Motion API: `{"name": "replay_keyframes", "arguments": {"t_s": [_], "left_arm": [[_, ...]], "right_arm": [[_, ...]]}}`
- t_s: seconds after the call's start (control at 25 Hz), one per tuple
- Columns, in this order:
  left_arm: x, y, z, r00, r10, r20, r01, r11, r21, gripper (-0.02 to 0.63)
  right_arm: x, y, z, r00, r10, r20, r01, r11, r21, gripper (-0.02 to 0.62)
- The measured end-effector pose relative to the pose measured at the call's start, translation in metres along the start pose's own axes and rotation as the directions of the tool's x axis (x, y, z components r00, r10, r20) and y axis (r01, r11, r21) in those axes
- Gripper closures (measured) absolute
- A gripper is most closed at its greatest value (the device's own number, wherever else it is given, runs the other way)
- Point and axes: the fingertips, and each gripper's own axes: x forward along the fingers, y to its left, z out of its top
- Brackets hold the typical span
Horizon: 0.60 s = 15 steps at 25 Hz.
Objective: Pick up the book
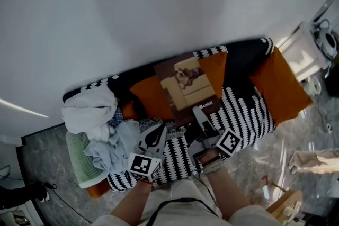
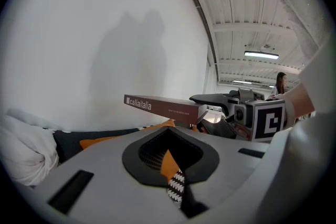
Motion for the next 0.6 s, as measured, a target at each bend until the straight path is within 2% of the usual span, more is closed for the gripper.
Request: {"name": "replay_keyframes", "arguments": {"t_s": [0.6], "left_arm": [[-0.007,-0.003,0.011,1.0,-0.018,0.01,0.018,1.0,-0.002,0.584]], "right_arm": [[-0.006,0.019,-0.004,1.0,0.018,0.004,-0.018,1.0,-0.006,0.428]]}}
